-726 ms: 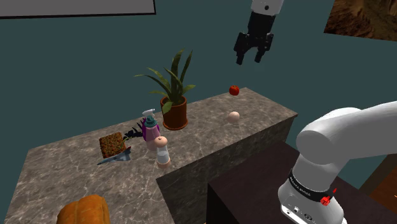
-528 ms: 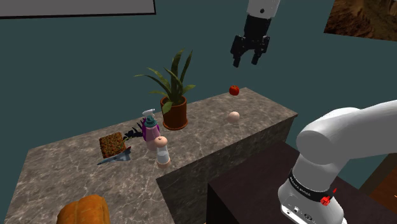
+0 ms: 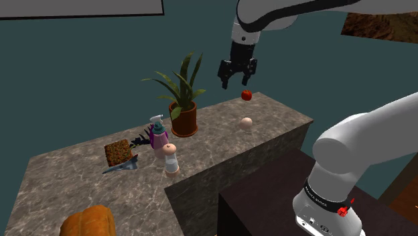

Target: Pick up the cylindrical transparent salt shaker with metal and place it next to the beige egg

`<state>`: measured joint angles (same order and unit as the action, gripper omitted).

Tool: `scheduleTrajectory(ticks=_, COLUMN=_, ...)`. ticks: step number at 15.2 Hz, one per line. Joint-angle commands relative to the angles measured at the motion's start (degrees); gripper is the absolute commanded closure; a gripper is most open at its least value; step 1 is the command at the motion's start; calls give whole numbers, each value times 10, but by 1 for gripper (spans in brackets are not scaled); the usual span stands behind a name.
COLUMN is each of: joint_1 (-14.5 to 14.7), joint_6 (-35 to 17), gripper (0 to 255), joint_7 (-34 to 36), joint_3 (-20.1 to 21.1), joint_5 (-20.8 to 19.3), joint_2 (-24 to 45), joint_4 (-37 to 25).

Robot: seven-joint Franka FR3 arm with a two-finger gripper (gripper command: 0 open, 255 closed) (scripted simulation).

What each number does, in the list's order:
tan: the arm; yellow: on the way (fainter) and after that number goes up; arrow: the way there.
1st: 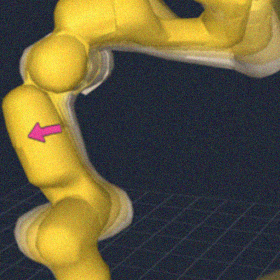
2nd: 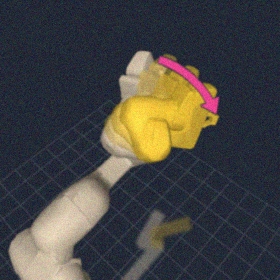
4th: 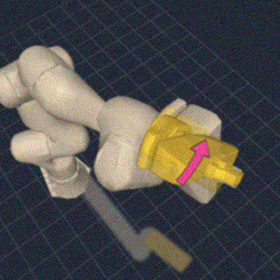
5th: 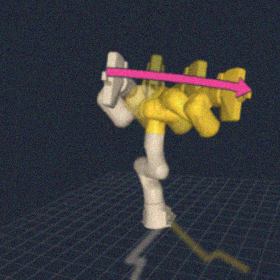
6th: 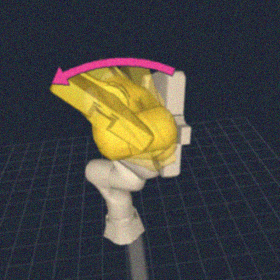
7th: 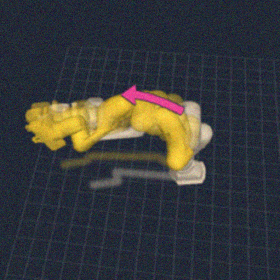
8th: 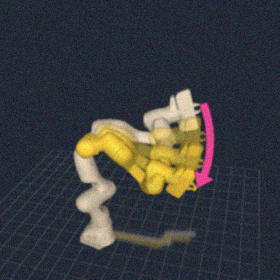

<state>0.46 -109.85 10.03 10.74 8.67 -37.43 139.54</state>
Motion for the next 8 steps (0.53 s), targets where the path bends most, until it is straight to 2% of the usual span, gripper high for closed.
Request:
scheduleTrajectory(ticks=1, joint_1=3, joint_6=-33, gripper=0, joint_7=18, joint_3=20, joint_5=5, joint_2=29, joint_4=3)
scheduleTrajectory(ticks=8, joint_1=2, joint_6=-142, gripper=0, joint_7=86, joint_3=86, joint_5=-3, joint_2=159, joint_4=-14)
